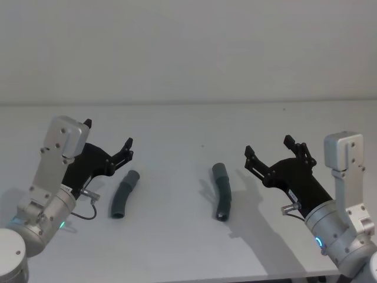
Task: Use both hands to pick up one end of the pipe from the table, align the ends, and insert them.
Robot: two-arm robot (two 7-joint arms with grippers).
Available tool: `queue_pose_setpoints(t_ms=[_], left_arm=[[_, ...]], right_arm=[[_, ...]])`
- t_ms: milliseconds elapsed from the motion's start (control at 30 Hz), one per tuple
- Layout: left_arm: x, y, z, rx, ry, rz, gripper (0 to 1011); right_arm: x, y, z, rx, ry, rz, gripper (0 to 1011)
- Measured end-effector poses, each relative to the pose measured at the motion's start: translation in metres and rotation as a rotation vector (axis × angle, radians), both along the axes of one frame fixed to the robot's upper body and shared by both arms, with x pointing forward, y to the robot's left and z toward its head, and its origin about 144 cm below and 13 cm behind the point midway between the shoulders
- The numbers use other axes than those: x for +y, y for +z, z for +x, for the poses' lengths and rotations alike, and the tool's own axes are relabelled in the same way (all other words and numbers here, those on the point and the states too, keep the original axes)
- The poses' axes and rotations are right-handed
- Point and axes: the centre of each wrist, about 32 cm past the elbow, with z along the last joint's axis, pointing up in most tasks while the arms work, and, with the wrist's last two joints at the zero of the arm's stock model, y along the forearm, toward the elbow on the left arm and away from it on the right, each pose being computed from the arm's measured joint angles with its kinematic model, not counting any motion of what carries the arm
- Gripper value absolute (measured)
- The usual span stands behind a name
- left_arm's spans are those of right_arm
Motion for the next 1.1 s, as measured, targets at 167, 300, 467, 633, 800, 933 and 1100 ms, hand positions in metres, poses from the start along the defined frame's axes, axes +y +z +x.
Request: queue_pose_setpoints(t_ms=[167,300,467,633,800,933,1100], left_arm=[[0.0,0.0,0.0,0.0,0.0,0.0,1002],[0.0,0.0,0.0,0.0,0.0,0.0,1002],[0.0,0.0,0.0,0.0,0.0,0.0,1002],[0.0,0.0,0.0,0.0,0.0,0.0,1002],[0.0,0.0,0.0,0.0,0.0,0.0,1001],[0.0,0.0,0.0,0.0,0.0,0.0,1002],[0.0,0.0,0.0,0.0,0.0,0.0,1002]], right_arm=[[0.0,0.0,0.0,0.0,0.0,0.0,1004],[0.0,0.0,0.0,0.0,0.0,0.0,1004],[0.0,0.0,0.0,0.0,0.0,0.0,1004],[0.0,0.0,0.0,0.0,0.0,0.0,1004],[0.0,0.0,0.0,0.0,0.0,0.0,1004],[0.0,0.0,0.0,0.0,0.0,0.0,1004],[0.0,0.0,0.0,0.0,0.0,0.0,1004]])
